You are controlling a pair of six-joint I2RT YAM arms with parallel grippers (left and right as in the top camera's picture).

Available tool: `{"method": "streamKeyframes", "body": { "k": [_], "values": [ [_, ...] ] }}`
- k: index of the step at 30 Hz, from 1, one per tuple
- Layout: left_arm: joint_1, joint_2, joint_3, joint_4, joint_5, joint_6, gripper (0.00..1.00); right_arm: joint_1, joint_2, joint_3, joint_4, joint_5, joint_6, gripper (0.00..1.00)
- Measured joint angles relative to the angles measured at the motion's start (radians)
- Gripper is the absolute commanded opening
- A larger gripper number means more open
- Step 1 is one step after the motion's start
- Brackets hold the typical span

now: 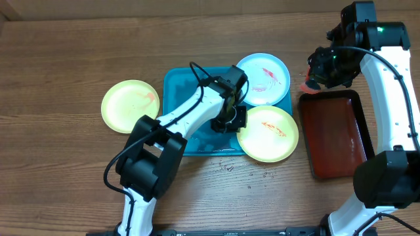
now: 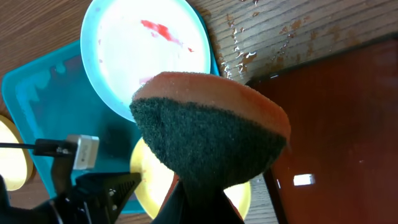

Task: Clean dirty plates on tray and stack at the side
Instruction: 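Reach the left gripper to the lower-right yellow plate and grip its rim, then drag the yellow plate left to the tray center with the left gripper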

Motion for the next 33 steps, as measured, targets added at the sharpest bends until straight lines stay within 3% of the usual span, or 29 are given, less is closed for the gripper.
{"method": "streamKeyframes", "body": {
  "k": [10, 20, 21, 22, 23, 24, 26, 28, 31, 33],
  "values": [
    [0.134, 0.000, 0.056, -0.140, -0.076, 0.245, 0.04, 0.000, 0.000, 0.000, -0.001, 0.000, 0.000, 0.04],
    [0.187, 0.000, 0.058, -0.077, -0.435, 0.573, 0.04, 0.000, 0.000, 0.000, 0.000, 0.000, 0.001, 0.04],
    [0.187, 0.000, 0.058, -0.061, -0.465, 0.597, 0.07, 0.000, 0.000, 0.000, 0.000, 0.000, 0.000, 0.04],
    [0.187, 0.000, 0.058, -0.037, -0.495, 0.627, 0.15, 0.000, 0.000, 0.000, 0.000, 0.000, 0.000, 0.04],
    [0.187, 0.000, 0.058, -0.013, -0.523, 0.656, 0.32, 0.000, 0.000, 0.000, 0.000, 0.000, 0.000, 0.04],
    [0.188, 0.000, 0.058, 0.004, -0.543, 0.666, 0.39, 0.000, 0.000, 0.000, -0.001, 0.000, 0.000, 0.04],
    [0.191, 0.000, 0.058, 0.048, -0.579, 0.691, 0.45, 0.000, 0.000, 0.000, 0.000, 0.000, 0.000, 0.04],
    [0.194, 0.000, 0.059, 0.077, -0.605, 0.706, 0.59, 0.000, 0.000, 0.000, 0.000, 0.000, 0.000, 0.04],
    [0.198, 0.000, 0.059, 0.089, -0.633, 0.713, 0.66, 0.000, 0.000, 0.000, 0.000, 0.000, 0.000, 0.04],
    [0.203, 0.000, 0.068, 0.057, -0.650, 0.681, 0.67, 0.002, 0.000, 0.000, -0.001, 0.000, 0.000, 0.04]
  ]
}}
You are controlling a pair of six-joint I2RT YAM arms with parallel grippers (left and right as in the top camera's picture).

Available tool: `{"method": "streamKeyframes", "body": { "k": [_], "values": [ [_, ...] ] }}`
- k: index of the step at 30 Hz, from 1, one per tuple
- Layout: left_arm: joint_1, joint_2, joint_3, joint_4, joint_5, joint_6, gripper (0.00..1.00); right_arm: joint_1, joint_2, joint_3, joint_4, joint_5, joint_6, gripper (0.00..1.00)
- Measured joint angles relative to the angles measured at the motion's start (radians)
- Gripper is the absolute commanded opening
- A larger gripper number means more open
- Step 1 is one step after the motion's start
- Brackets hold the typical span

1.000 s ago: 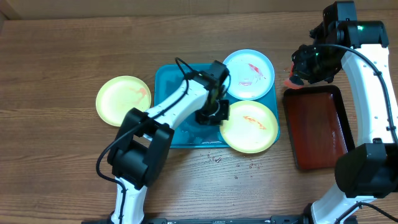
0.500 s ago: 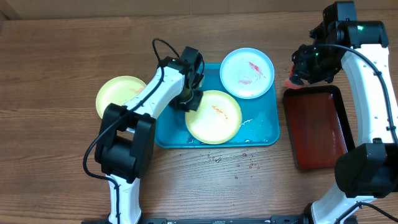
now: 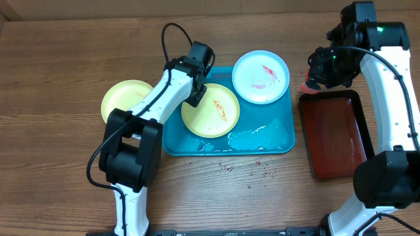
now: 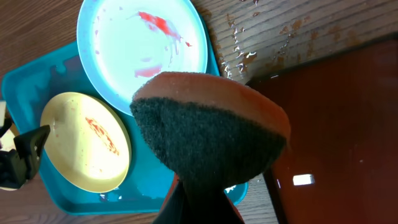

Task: Clean dirty plates on tray and stack at the side
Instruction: 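Drag the yellow plate left to the tray center with the left gripper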

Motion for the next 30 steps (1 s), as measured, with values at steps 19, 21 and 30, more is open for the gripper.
{"method": "streamKeyframes", "body": {
  "k": [19, 21, 30],
  "values": [
    [0.032, 0.001, 0.119, -0.415, 0.381, -0.726, 0.58, 0.011, 0.000, 0.000, 0.018, 0.000, -0.003, 0.04],
    [0.026, 0.002, 0.048, -0.386, 0.386, -0.784, 0.58, 0.011, 0.000, 0.000, 0.018, 0.000, -0.003, 0.04],
    [0.067, 0.002, -0.003, -0.330, 0.337, -0.867, 0.51, 0.011, 0.000, 0.000, 0.018, 0.000, -0.003, 0.04]
  ]
}}
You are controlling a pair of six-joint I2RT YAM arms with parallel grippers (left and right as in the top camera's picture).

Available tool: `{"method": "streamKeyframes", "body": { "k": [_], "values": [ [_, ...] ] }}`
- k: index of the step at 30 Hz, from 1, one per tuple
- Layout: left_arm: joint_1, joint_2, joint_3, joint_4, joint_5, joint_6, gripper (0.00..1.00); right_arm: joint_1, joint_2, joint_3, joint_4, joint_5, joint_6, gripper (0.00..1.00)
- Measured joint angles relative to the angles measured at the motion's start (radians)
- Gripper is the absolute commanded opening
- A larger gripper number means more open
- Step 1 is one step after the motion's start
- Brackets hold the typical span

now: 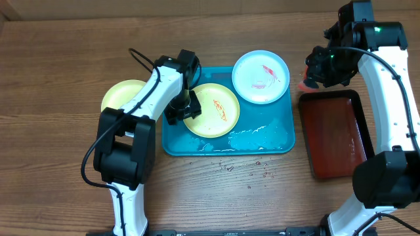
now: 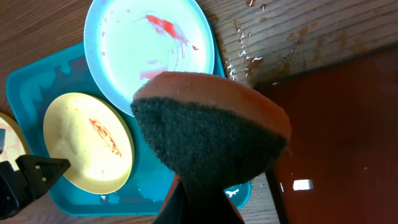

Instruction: Clean dirty plates on tray and stack at the side

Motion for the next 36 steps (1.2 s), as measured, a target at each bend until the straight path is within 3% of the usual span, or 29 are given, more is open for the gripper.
{"method": "streamKeyframes", "body": {
  "k": [4, 10, 15, 17, 26, 36],
  "values": [
    [0.006, 0.000, -0.002, 0.016, -0.024, -0.017, 0.44, 0.000, 0.000, 0.000, 0.000, 0.000, 0.000, 0.04],
    [0.006, 0.000, -0.044, 0.061, -0.003, -0.023, 0.19, 0.000, 0.000, 0.000, 0.000, 0.000, 0.000, 0.04],
    [0.006, 0.000, -0.067, 0.082, 0.013, -0.028, 0.16, 0.000, 0.000, 0.000, 0.001, 0.000, 0.000, 0.04],
    [0.006, 0.000, -0.067, 0.088, 0.013, -0.029, 0.04, 0.000, 0.000, 0.000, 0.005, 0.000, 0.000, 0.04],
    [0.006, -0.006, -0.067, 0.164, -0.001, 0.094, 0.04, 0.027, 0.000, 0.000, 0.023, -0.038, -0.005, 0.04],
    [0.033, -0.006, -0.067, 0.209, 0.018, 0.272, 0.04, 0.242, 0.000, -0.009, 0.107, -0.065, -0.007, 0.04]
  ]
}}
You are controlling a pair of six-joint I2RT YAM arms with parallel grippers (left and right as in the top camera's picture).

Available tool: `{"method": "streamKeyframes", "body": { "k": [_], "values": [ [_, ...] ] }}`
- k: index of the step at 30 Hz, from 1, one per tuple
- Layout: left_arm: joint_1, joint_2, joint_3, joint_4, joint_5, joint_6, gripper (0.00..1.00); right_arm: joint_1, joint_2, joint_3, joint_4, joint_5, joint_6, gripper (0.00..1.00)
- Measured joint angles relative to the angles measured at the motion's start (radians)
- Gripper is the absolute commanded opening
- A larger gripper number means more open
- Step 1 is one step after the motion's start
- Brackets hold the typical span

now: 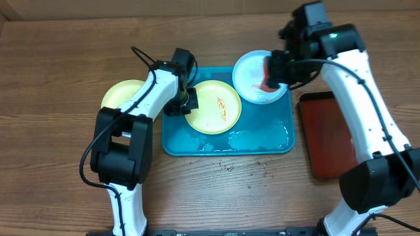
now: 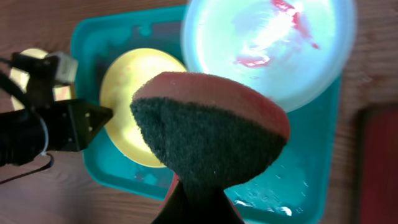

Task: Clean dirty plates on tray and stack at the side
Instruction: 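Scrub the second yellow plate with the sponge while the left gripper holds it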

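A teal tray (image 1: 172, 141) holds a yellow plate (image 1: 213, 108) with an orange-red smear and a light blue plate (image 1: 252, 69) with red stains. My right gripper (image 1: 272, 71) is shut on a sponge (image 2: 211, 130), orange with a dark green scrub face, and hovers over the blue plate (image 2: 267, 43). At the left rim of the yellow plate (image 2: 134, 102), my left gripper (image 1: 186, 99) is shut on the edge; one of its fingers (image 2: 93, 116) lies on that rim. A second yellow plate (image 1: 121, 95) lies on the table left of the tray.
A dark red tray (image 1: 331, 137) sits on the table at the right. Water pools in the teal tray's front right part (image 1: 259, 137), and droplets dot the wood (image 1: 230, 167) in front of it. The left arm's cable (image 1: 141, 56) loops above the left plate.
My right gripper with the sponge has moved left from beside the red tray to over the blue plate. The left gripper has shifted slightly up along the yellow plate's left rim.
At first my left gripper was at the yellow plate that overhung the teal tray's right front edge, the right holding the sponge by the red tray. Then the plate lay inside the tray at its left. The sponge now hangs over the blue plate.
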Motion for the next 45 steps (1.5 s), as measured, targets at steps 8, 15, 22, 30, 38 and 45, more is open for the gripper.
{"method": "streamKeyframes", "body": {
  "k": [8, 15, 22, 30, 38, 45],
  "values": [
    [0.090, 0.000, -0.003, 0.008, 0.180, 0.127, 0.04, 0.147, 0.087, -0.051, 0.128, -0.016, 0.026, 0.04],
    [0.115, 0.000, -0.003, -0.020, 0.272, 0.175, 0.04, 0.243, 0.226, -0.055, 0.196, -0.019, 0.055, 0.04],
    [0.115, 0.000, -0.003, -0.031, 0.279, 0.183, 0.04, 0.258, 0.309, -0.062, 0.202, -0.019, 0.079, 0.04],
    [0.115, 0.000, -0.003, -0.039, 0.254, 0.179, 0.04, 0.258, 0.347, -0.062, 0.203, 0.003, 0.100, 0.04],
    [0.115, 0.000, -0.008, -0.042, 0.245, 0.179, 0.04, 0.256, 0.429, -0.061, 0.192, -0.005, 0.131, 0.04],
    [0.120, 0.000, -0.010, -0.041, 0.233, 0.179, 0.04, 0.277, 0.429, -0.061, 0.246, -0.035, 0.140, 0.04]
  ]
}}
